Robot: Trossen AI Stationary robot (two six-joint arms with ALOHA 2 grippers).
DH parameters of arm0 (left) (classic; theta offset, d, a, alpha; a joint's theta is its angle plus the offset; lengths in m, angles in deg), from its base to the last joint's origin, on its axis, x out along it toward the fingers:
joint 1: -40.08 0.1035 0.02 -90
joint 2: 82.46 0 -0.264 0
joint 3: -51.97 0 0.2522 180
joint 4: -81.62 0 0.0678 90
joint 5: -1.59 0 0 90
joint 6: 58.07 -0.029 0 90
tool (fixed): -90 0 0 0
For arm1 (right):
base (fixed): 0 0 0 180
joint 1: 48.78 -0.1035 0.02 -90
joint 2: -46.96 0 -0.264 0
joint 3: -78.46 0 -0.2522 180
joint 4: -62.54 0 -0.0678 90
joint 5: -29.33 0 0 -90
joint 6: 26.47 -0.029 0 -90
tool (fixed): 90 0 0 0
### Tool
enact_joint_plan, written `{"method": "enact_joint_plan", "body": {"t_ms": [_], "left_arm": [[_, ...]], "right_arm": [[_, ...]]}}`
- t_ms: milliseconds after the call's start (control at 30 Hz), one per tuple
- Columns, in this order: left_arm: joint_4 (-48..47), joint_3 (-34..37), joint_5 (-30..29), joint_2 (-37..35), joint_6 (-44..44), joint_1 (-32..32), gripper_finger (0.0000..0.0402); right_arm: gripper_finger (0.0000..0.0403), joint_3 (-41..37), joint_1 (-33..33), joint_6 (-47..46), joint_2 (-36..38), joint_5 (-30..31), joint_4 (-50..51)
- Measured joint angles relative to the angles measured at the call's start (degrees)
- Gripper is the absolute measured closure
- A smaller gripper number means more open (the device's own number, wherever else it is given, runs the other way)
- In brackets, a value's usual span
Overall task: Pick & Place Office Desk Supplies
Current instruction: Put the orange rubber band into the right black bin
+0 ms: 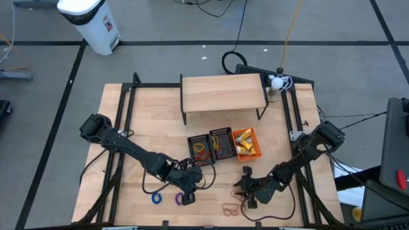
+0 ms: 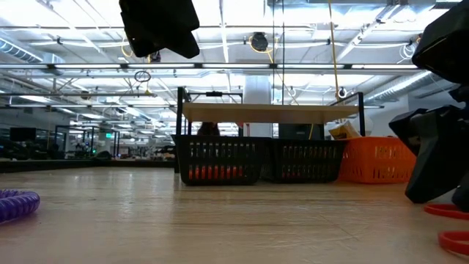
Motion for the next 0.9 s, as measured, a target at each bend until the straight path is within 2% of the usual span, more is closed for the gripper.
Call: {"method": "enact_joint_plan", "body": {"t_ms": [300,633,900], "left_arm": [[0.0,0.0,0.0,0.0,0.0,0.0,0.0277],[0.0,0.0,0.0,0.0,0.2,0.0,0.0277],[0.0,0.0,1.3,0.0,0.2,0.0,0.0277]], "right_arm": [[0.0282,0.0,0.0,-1.5,0.0,0.5,2.0],[0.0394,0.0,0.0,-2.2,0.0,-1.0,2.0],[0.0402,-0.1,0.1,-4.7,0.4,-0.8,0.3]]}}
